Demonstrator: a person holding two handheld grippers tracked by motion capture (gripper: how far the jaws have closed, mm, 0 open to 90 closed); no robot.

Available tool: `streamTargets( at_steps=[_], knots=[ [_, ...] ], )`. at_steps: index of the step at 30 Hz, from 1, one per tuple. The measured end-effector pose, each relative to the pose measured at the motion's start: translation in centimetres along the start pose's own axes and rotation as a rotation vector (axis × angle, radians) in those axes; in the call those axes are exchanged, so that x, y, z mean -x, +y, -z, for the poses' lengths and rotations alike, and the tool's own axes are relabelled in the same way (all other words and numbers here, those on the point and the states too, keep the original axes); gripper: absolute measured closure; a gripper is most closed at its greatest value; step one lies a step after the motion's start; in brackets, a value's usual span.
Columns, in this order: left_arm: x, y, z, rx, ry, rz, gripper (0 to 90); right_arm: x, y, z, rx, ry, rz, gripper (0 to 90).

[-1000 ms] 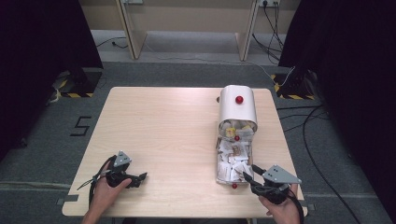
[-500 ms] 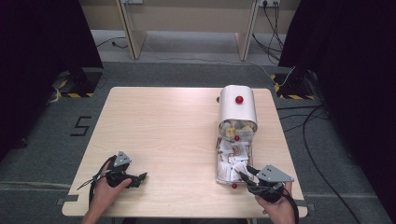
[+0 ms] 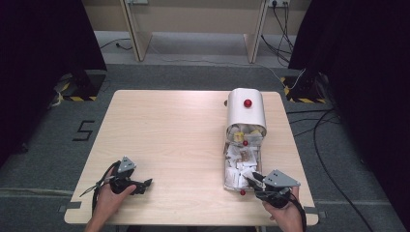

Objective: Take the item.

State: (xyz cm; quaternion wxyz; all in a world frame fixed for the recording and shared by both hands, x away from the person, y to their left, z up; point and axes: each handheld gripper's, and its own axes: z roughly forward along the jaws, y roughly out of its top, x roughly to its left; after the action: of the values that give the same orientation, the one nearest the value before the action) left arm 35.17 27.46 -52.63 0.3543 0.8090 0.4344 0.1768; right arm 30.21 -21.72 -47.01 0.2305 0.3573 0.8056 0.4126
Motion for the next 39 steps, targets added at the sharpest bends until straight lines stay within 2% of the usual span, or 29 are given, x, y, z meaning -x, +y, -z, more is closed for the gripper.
streamTargets(
  at_steps=[6,14,21,32,39],
  knots=[
    [0.0,0.0,0.0,0.000,0.000,-0.001,0.0,0.1,-0.1,-0.4,-0.003,0.000,-0.003,71.0],
    [0.0,0.0,0.0,0.000,0.000,-0.001,0.0,0.1,-0.1,-0.6,0.003,-0.010,0.018,85.0],
    [0.0,0.0,0.0,0.000,0.000,0.000,0.0,-0.2,0.4,0.0,0.045,-0.017,0.016,86.7],
    [0.0,0.0,0.0,-0.001,0.000,0.000,0.0,-0.8,1.9,1.1,0.123,0.003,0.017,87.0],
    [0.0,0.0,0.0,0.000,0.000,0.000,0.0,-0.8,2.4,1.5,0.138,-0.002,0.018,87.0]
  ],
)
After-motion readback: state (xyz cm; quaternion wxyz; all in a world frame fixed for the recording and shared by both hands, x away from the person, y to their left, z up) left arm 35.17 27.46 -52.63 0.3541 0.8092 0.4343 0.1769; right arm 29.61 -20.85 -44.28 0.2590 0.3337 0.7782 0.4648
